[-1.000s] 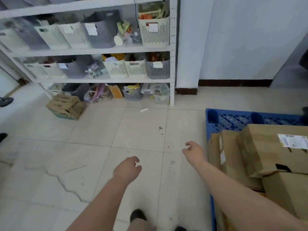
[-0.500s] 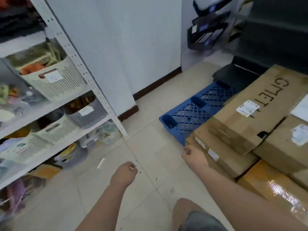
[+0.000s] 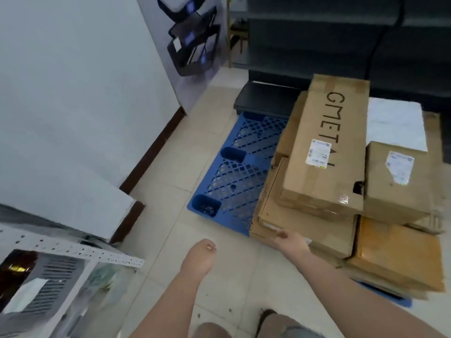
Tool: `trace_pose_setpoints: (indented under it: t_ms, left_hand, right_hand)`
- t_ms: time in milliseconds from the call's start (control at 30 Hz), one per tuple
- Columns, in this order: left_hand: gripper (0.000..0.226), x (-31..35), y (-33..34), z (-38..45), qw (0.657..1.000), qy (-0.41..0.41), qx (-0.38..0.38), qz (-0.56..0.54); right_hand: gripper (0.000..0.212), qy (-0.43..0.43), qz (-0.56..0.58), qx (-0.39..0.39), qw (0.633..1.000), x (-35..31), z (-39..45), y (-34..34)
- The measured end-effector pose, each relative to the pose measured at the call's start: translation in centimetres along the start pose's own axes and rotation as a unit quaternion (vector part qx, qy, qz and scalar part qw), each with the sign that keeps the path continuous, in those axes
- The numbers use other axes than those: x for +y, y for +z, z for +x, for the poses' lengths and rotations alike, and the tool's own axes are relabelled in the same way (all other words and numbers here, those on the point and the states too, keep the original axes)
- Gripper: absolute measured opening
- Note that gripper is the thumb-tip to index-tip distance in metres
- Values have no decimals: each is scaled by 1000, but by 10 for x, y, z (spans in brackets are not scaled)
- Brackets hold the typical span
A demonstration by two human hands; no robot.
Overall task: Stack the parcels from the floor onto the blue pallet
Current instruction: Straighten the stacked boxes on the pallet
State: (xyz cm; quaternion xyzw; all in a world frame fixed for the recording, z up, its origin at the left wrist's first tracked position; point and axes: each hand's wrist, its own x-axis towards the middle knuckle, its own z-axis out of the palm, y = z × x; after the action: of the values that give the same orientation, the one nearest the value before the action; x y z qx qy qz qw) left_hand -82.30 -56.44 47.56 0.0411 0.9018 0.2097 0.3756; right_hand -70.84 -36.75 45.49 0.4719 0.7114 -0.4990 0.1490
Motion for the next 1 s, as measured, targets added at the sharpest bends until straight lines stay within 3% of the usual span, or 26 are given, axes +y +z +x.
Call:
trace_pose_setpoints:
  t_ms: [233,400,533,667,733,767,900,1000]
  left_hand:
    - [27,21,18,121,990,24,-134,36]
    - [31,12,50,207,971,-24,-237,35]
    - [16,-6,89,278,962,-57,-265,29]
    - [9,-16,132,337,954,-100,-283,-13]
    - [18,-18,154,364,951,-114,-288,-17]
    - [19,-17,165,375,950,-121,-288,-21]
    - [14,-15,201,396,942,-119,-312,-35]
    - [23,-15,225,403,933,-125,-329,-79]
  right_hand:
    - [41,148,73,20,986,1,50,39]
    - [43,249,187,38,950,10,110,101]
    - [49,320,316,40,892,26,170,154]
    - [55,351,523,52,775,42,241,195]
    - [48,348,590,70,725,51,272,209]
    - [44,339,605,85,716,55,287,214]
    - [32,318,574,139,741,76,328,220]
    - [20,313,643,153,683,82,346,229]
